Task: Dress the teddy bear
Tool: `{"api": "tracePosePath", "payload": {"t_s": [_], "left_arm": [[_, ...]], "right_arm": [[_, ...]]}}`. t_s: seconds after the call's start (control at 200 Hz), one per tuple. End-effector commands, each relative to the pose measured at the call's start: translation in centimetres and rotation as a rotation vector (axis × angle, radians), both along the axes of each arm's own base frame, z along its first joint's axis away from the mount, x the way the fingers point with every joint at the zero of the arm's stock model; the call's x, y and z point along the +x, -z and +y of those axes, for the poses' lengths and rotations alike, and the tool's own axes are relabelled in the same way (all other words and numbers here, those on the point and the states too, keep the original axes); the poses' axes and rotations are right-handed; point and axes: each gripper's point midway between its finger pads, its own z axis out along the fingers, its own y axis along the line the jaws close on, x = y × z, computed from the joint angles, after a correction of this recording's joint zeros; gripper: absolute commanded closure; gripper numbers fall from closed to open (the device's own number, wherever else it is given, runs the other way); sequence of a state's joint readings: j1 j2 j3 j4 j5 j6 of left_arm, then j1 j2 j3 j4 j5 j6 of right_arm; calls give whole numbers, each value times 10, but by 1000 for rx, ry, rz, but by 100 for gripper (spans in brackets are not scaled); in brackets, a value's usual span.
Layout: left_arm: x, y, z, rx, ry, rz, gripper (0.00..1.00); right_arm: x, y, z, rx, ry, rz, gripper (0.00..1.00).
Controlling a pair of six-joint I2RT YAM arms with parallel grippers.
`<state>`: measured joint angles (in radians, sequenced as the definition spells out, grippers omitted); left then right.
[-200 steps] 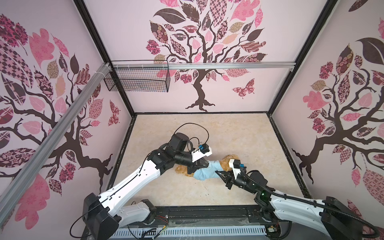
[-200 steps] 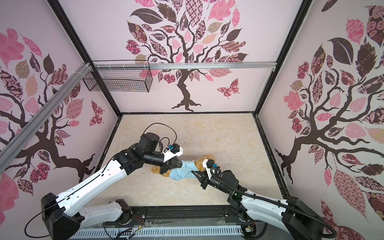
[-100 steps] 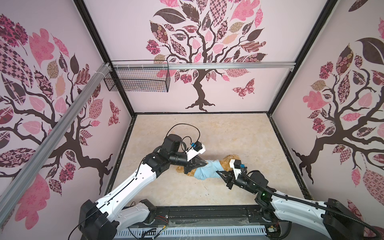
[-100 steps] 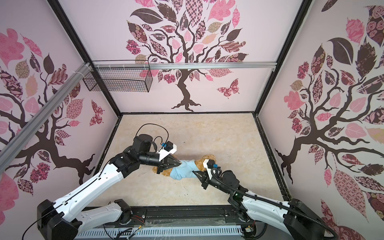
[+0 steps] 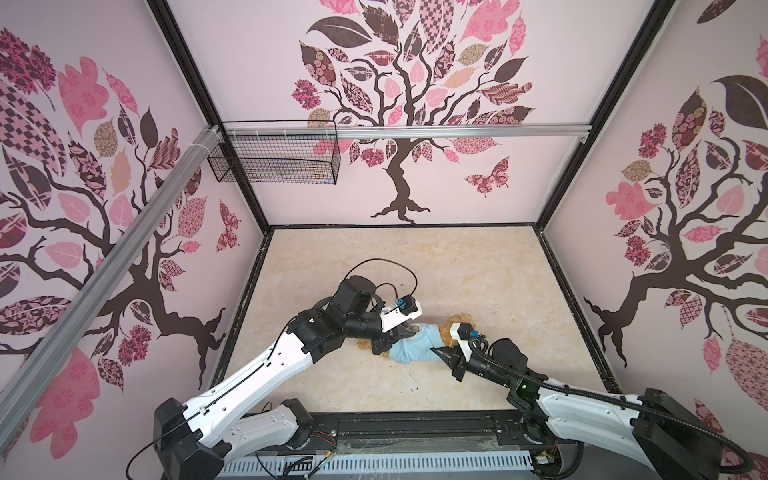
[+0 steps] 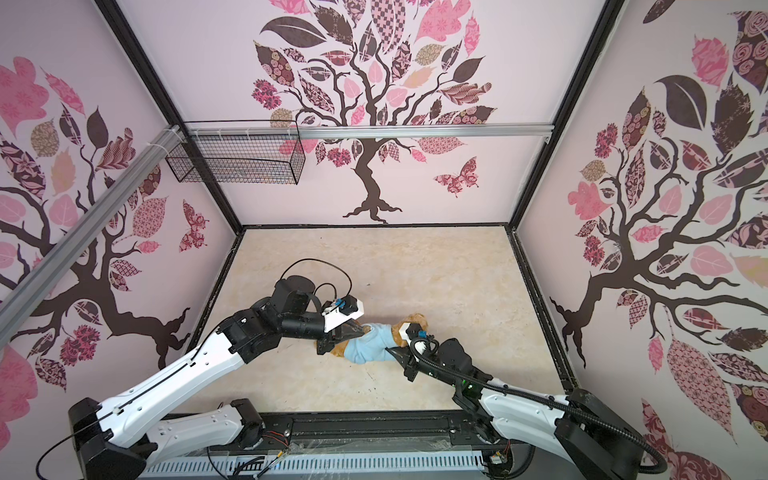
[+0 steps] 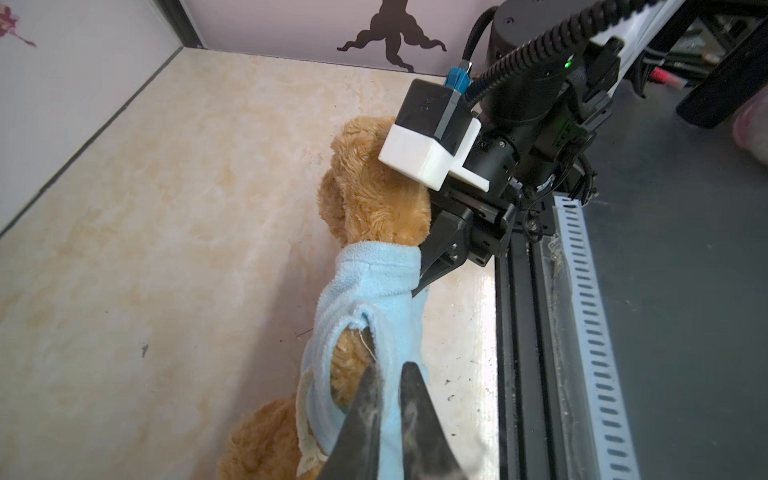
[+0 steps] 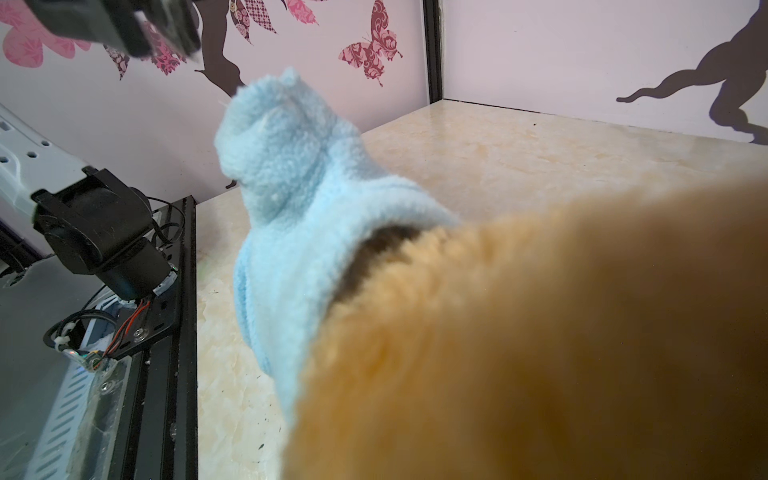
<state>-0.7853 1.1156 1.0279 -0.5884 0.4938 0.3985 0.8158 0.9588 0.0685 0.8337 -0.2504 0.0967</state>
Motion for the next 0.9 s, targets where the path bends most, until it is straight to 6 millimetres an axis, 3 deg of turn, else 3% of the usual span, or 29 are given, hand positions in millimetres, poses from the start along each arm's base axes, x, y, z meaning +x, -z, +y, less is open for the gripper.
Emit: {"api": "tracePosePath", "payload": {"t_s": [0.0, 0.31, 0.895], "left_arm": [[8, -8, -2, 38, 0, -36, 90], [8, 4, -6, 95, 43, -6, 90], [26, 26, -9, 178, 6, -15, 75]], "right_arm": [[5, -36, 9, 67, -19, -87, 100], [5, -36, 8, 67, -15, -87, 100], [2, -39, 11, 72, -41, -94, 100]]}}
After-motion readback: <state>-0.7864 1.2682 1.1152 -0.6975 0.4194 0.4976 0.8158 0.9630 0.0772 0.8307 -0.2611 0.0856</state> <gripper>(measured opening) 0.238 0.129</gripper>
